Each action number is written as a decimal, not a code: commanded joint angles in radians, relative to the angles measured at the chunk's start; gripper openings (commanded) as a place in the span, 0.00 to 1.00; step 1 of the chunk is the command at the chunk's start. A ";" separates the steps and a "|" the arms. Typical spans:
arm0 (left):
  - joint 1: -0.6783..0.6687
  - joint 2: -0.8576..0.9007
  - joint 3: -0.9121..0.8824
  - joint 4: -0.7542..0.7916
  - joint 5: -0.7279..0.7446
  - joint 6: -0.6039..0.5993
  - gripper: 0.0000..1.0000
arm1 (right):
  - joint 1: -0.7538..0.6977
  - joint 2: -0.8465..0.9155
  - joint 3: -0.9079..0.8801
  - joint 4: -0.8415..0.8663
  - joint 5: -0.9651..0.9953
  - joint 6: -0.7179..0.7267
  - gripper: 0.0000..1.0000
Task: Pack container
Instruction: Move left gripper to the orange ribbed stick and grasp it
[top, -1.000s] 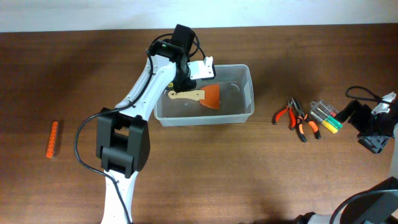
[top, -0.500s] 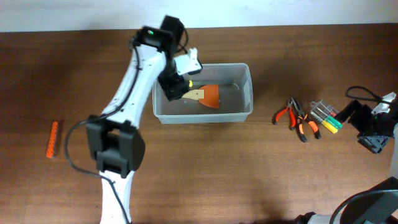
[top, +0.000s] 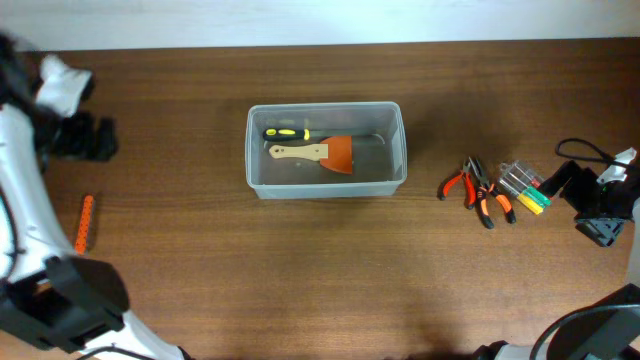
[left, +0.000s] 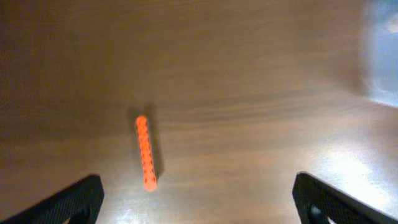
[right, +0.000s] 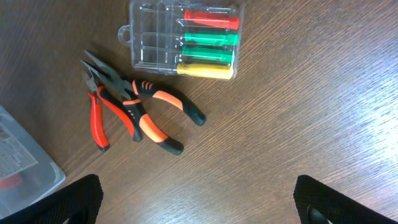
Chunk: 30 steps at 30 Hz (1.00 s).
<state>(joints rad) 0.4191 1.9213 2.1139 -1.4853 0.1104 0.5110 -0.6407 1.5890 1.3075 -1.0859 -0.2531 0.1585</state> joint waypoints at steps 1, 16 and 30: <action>0.137 0.052 -0.229 0.122 0.043 -0.035 0.99 | -0.002 0.003 0.016 0.000 -0.001 0.008 0.98; 0.246 0.305 -0.388 0.317 -0.015 0.066 0.84 | -0.002 0.003 0.016 0.000 -0.001 0.008 0.98; 0.241 0.367 -0.388 0.378 -0.160 0.066 0.68 | -0.002 0.003 0.016 0.000 -0.001 0.008 0.99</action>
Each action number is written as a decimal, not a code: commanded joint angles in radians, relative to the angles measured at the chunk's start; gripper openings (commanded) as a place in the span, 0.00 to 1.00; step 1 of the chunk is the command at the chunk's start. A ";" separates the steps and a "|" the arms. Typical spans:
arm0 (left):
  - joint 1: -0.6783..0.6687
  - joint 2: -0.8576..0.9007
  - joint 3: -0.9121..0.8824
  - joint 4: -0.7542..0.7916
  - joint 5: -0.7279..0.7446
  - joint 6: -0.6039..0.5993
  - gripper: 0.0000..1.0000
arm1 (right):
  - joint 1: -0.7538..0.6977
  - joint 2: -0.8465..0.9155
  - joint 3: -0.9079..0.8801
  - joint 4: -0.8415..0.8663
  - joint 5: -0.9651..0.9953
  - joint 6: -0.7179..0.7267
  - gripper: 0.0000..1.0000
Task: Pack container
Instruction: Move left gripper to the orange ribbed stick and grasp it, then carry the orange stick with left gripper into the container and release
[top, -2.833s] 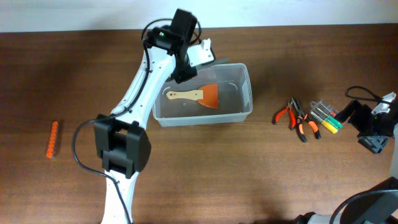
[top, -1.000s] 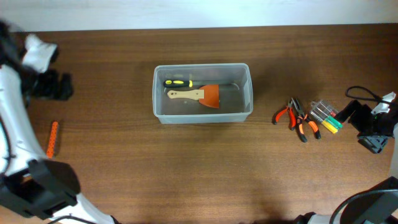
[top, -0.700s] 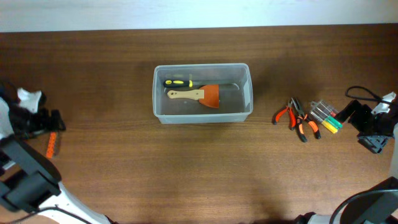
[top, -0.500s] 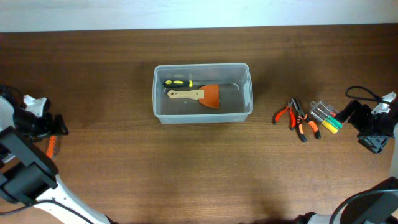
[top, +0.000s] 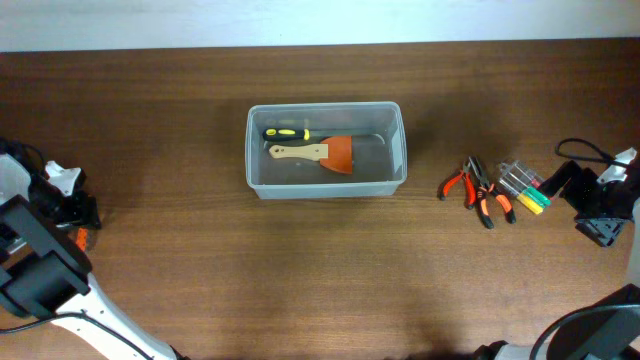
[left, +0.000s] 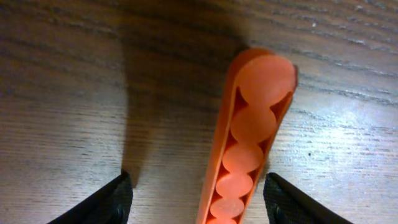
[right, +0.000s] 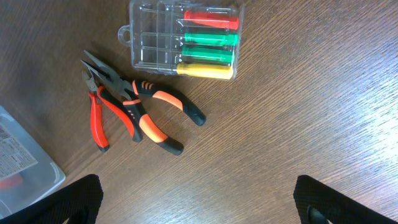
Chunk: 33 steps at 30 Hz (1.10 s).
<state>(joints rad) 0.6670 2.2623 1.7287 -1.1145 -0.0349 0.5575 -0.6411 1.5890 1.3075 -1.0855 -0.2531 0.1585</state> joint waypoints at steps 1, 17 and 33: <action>-0.010 0.027 -0.003 0.009 -0.015 0.019 0.68 | -0.002 0.003 0.016 0.000 -0.001 0.008 0.99; -0.025 0.028 0.005 0.018 0.005 -0.029 0.02 | -0.002 0.003 0.016 0.000 -0.002 0.008 0.98; -0.376 -0.044 0.906 -0.417 0.050 -0.039 0.02 | -0.002 0.003 0.016 0.000 -0.002 0.008 0.99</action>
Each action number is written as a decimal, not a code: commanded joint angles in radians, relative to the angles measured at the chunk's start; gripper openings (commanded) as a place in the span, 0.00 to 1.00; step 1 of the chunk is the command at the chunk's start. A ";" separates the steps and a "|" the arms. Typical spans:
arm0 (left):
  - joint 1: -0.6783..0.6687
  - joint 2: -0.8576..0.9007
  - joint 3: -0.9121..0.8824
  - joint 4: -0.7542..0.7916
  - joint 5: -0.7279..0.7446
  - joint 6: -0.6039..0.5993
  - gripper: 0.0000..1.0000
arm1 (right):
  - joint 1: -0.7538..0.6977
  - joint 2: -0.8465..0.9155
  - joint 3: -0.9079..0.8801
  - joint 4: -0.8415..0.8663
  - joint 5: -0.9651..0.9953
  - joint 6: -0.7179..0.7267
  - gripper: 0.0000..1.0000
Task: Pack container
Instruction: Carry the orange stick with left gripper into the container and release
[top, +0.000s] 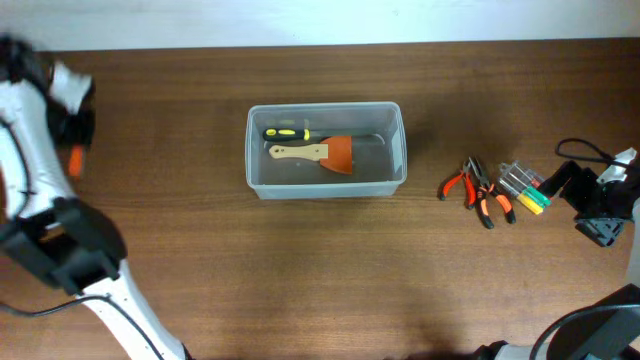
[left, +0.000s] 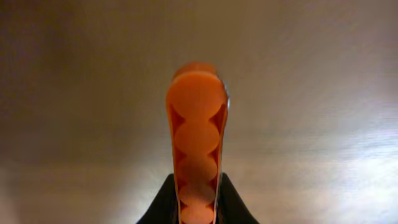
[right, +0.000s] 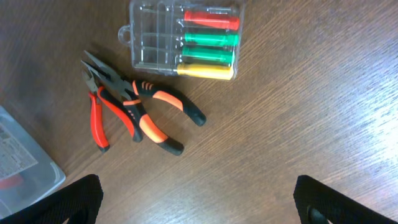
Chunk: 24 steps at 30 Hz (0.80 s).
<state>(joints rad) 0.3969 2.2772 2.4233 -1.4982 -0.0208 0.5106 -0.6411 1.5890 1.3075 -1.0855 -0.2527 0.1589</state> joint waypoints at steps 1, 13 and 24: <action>-0.148 -0.062 0.273 -0.040 0.055 0.034 0.02 | -0.002 0.003 0.016 0.000 -0.002 0.007 0.98; -0.762 -0.027 0.342 -0.051 0.162 0.433 0.02 | -0.002 0.003 0.016 0.000 -0.002 0.007 0.98; -0.986 0.244 0.155 0.185 0.003 0.587 0.03 | -0.002 0.003 0.016 0.000 -0.002 0.007 0.98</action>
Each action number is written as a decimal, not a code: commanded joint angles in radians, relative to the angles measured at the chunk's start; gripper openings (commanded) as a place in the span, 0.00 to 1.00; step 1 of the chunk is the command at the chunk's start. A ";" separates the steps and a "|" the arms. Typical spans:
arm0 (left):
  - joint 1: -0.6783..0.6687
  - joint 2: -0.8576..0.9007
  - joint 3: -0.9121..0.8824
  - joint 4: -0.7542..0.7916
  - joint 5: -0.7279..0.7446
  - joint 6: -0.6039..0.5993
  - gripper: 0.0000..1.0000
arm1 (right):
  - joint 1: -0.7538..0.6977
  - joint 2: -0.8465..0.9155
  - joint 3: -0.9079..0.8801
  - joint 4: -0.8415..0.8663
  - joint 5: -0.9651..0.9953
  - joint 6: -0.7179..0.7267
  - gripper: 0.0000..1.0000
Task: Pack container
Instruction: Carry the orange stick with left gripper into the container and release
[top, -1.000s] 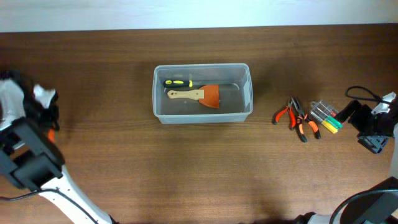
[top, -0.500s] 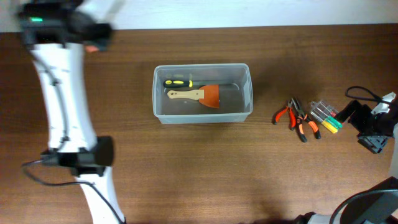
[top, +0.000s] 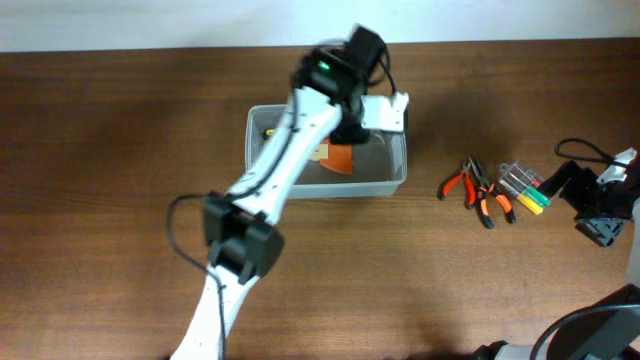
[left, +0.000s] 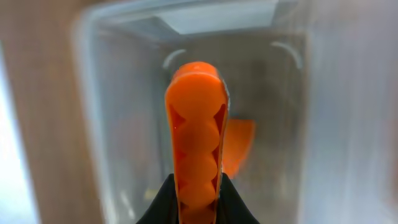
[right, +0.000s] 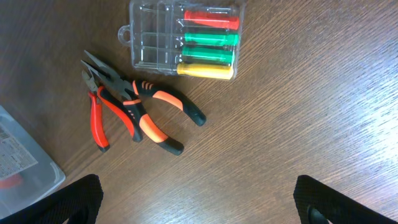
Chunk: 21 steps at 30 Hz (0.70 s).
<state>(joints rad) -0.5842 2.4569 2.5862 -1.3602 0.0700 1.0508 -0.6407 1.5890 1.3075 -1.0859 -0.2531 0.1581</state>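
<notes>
My left gripper (left: 196, 205) is shut on an orange bit holder (left: 195, 134), a long strip with round cells, held above the clear plastic container (top: 258, 172). Inside the container lie an orange scraper (top: 335, 155) with a wooden handle and a yellow-black tool (top: 270, 131), partly hidden by my left arm. At the far right my right gripper (right: 198, 208) stands open over bare wood. Two pliers (right: 130, 111) with orange-black and red handles and a clear case of screwdrivers (right: 186, 40) lie in front of it.
The container's corner (right: 22, 171) shows at the lower left of the right wrist view. A black cable (top: 585, 148) loops by the right arm. My left arm (top: 285, 170) stretches across the table's middle to the container.
My left gripper has moved with the orange bit holder from the far left of the table to above the container. The right arm has not moved.
My left gripper was open above the orange bit holder lying at the table's left edge. Then it was down around the holder. Then it was shut on it and raised, and now it holds it over the container. The right gripper stayed open and still.
</notes>
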 joint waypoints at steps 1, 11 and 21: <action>-0.007 0.087 -0.008 0.075 -0.114 0.047 0.08 | -0.002 0.003 0.016 0.000 -0.001 0.008 0.99; 0.000 0.139 -0.006 0.200 -0.174 -0.002 0.99 | -0.002 0.003 0.016 0.000 -0.001 0.008 0.98; 0.018 -0.141 0.049 0.196 -0.281 -0.414 0.99 | -0.002 0.003 0.016 0.000 -0.001 0.008 0.99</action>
<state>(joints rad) -0.5880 2.5206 2.5713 -1.1648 -0.1402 0.8520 -0.6411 1.5890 1.3075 -1.0855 -0.2531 0.1585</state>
